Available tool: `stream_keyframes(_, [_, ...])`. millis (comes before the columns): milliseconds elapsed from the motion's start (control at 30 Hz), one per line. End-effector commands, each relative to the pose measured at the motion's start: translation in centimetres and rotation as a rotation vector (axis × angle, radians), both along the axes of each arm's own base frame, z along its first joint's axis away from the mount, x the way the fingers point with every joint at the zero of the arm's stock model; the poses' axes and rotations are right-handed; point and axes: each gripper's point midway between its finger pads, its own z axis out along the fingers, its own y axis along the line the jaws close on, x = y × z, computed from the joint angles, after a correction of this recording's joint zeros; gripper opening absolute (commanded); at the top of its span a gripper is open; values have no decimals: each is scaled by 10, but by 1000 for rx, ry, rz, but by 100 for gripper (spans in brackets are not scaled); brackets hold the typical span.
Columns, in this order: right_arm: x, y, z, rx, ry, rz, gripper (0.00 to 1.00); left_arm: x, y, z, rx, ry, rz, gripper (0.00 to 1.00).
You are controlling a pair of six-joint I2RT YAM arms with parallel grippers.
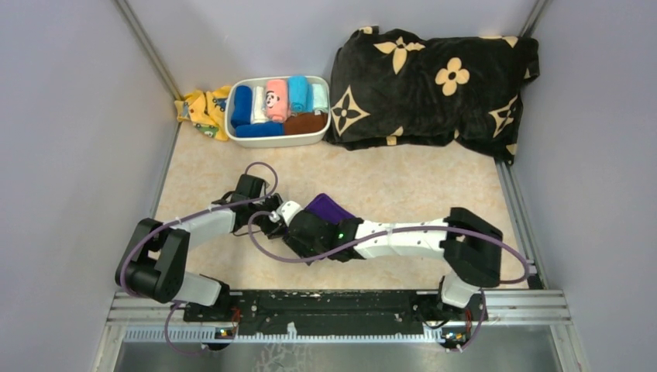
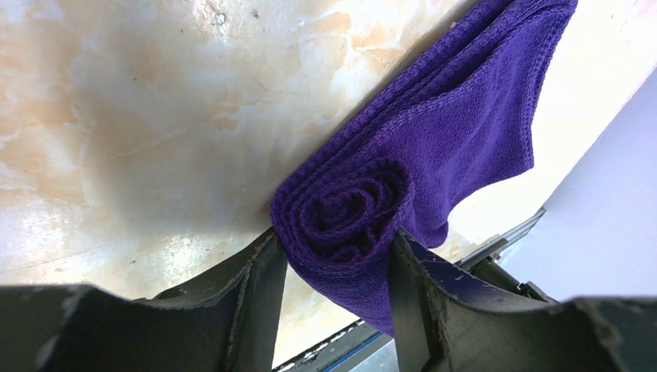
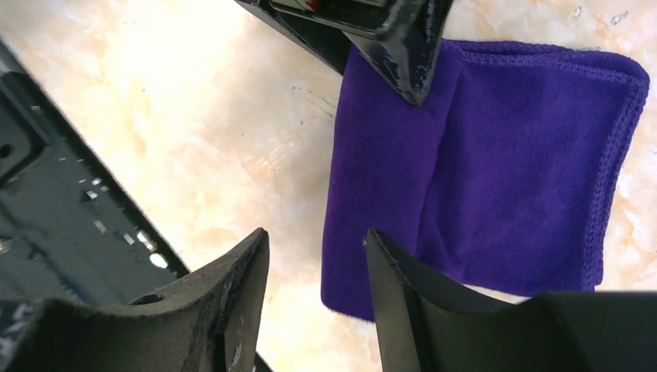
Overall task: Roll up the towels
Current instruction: Roll the towel at the center of the board.
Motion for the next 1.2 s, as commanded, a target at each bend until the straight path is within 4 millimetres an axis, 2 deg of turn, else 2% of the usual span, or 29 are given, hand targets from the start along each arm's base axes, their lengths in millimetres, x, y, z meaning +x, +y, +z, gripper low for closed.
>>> stream_keyframes(0, [20,-5,-21,-194,-165,-47,49,-7,13,-19,85,35,7,56])
stream_keyframes(100, [18,-11,-42,-272,-175,-39,49,-6,13,-18,86,32,4,58])
stream_keyframes(200, [20,-26,-65,-360,-181,-53,49,-5,12,-18,86,27,0,59])
stream_keyframes(367, [22,-43,-79,-429,-188,-53,48,0,11,-17,89,13,-8,60])
stream_keyframes(467, [18,-43,-85,-417,-142,-27,40,3,10,-18,94,10,-17,61])
stream_keyframes(567, [12,-39,-89,-390,-79,13,22,7,9,-13,95,-3,-26,62])
stream_keyframes(667, [0,-24,-81,-258,76,80,11,15,11,4,102,-59,-17,67])
stream_keyframes(733, [-14,-7,-67,-106,239,147,4,19,16,15,122,-99,-2,70])
stream_keyframes(833, [-18,8,-43,68,416,188,0,19,25,29,157,-130,24,73])
stream_keyframes(967, [-11,18,-26,261,648,200,0,12,33,42,167,-155,57,76])
stream_keyframes(1167, [11,16,-24,440,909,138,0,-4,26,43,95,-127,54,76])
